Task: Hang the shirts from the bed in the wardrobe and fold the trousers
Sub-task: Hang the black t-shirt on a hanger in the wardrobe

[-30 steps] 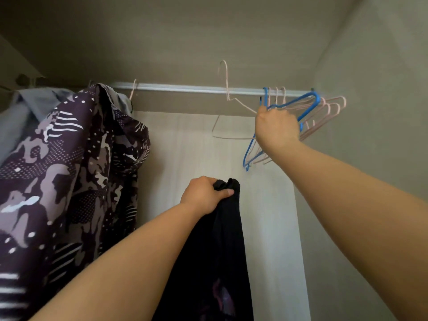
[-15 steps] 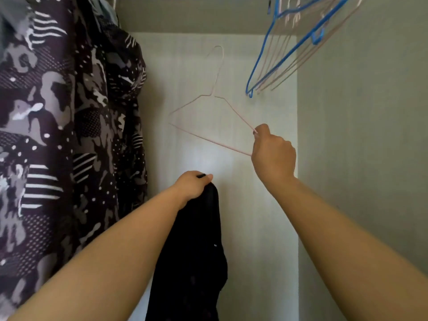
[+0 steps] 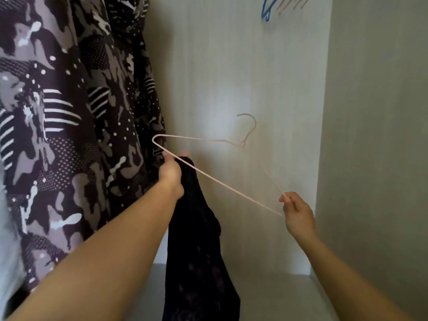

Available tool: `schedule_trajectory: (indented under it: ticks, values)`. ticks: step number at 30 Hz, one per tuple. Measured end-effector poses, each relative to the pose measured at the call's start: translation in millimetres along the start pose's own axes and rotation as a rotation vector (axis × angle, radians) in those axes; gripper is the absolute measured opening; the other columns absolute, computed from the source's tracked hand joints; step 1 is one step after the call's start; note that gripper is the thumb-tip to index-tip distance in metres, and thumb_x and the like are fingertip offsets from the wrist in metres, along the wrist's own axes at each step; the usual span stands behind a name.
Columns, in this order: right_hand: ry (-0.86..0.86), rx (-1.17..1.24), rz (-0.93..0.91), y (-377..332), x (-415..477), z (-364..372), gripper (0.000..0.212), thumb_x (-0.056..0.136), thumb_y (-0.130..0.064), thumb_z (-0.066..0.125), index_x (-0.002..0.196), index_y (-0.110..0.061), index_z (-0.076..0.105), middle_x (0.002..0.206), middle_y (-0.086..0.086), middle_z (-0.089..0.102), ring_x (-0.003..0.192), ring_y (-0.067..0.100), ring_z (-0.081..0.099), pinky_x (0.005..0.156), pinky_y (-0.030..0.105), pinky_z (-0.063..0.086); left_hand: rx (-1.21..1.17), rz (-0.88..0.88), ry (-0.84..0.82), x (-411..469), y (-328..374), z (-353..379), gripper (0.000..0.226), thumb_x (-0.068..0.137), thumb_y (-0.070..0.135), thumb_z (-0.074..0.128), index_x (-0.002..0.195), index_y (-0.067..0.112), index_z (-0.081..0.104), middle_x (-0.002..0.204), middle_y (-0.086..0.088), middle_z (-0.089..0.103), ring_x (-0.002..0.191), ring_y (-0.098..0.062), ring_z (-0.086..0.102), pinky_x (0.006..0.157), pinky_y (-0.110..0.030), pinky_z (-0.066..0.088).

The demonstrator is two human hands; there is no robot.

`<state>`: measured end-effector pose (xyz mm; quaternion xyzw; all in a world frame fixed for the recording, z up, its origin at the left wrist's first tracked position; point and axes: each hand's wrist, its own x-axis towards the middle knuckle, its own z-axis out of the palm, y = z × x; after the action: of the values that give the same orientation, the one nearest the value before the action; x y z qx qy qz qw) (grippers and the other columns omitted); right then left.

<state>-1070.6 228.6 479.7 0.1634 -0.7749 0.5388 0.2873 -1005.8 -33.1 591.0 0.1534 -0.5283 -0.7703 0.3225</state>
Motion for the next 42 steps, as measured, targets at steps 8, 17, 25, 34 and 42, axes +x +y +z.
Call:
schedule_trajectory:
  ticks: [8,17,25,34,42]
  values:
    - [-0.143,-0.092,0.144,52,-16,-14,0.030,0.098,-0.015,0.042,0.075,-0.028,0.055,0.063,-0.002,0.048,0.063,0.021,0.044,0.057,0.029,0.034,0.227,0.230,-0.081,1,-6,-19,0.042,0.101,0.039,0.036,0.078,0.019,0.064,0.096,-0.008,0.059,0.099,-0.022,0.052,0.091,-0.031,0.046]
    - [-0.325,0.052,0.270,-9,7,17,0.035,0.100,-0.029,0.038,0.096,-0.008,0.065,0.078,0.005,0.053,0.077,0.020,0.050,0.069,0.028,0.037,0.656,0.425,-0.277,-7,-38,-9,0.033,0.101,0.023,0.042,0.077,0.025,0.063,0.090,-0.002,0.061,0.090,-0.012,0.052,0.071,-0.016,0.037]
    - [-0.298,0.161,0.553,-14,16,28,0.029,0.096,-0.033,0.048,0.084,-0.012,0.065,0.078,0.001,0.050,0.068,0.015,0.044,0.072,0.030,0.036,0.729,0.447,-0.307,-4,-39,-8,0.031,0.100,0.027,0.045,0.076,0.026,0.064,0.076,0.008,0.058,0.086,-0.012,0.053,0.073,-0.019,0.035]
    - [-0.115,0.434,0.734,0,17,22,0.026,0.090,-0.025,0.049,0.067,-0.015,0.052,0.057,-0.001,0.040,0.051,0.014,0.030,0.053,0.026,0.028,0.490,0.166,-0.213,-10,-12,-1,0.022,0.087,0.011,0.062,0.105,0.021,0.069,0.112,-0.010,0.066,0.101,-0.024,0.062,0.094,-0.035,0.050]
    - [-0.051,0.347,0.552,6,22,7,0.022,0.089,-0.020,0.049,0.070,-0.016,0.058,0.077,0.002,0.052,0.068,0.015,0.046,0.059,0.027,0.035,0.717,0.294,-0.260,-15,5,3,0.024,0.093,0.017,0.060,0.112,0.004,0.067,0.107,-0.016,0.068,0.097,-0.028,0.065,0.095,-0.038,0.050]
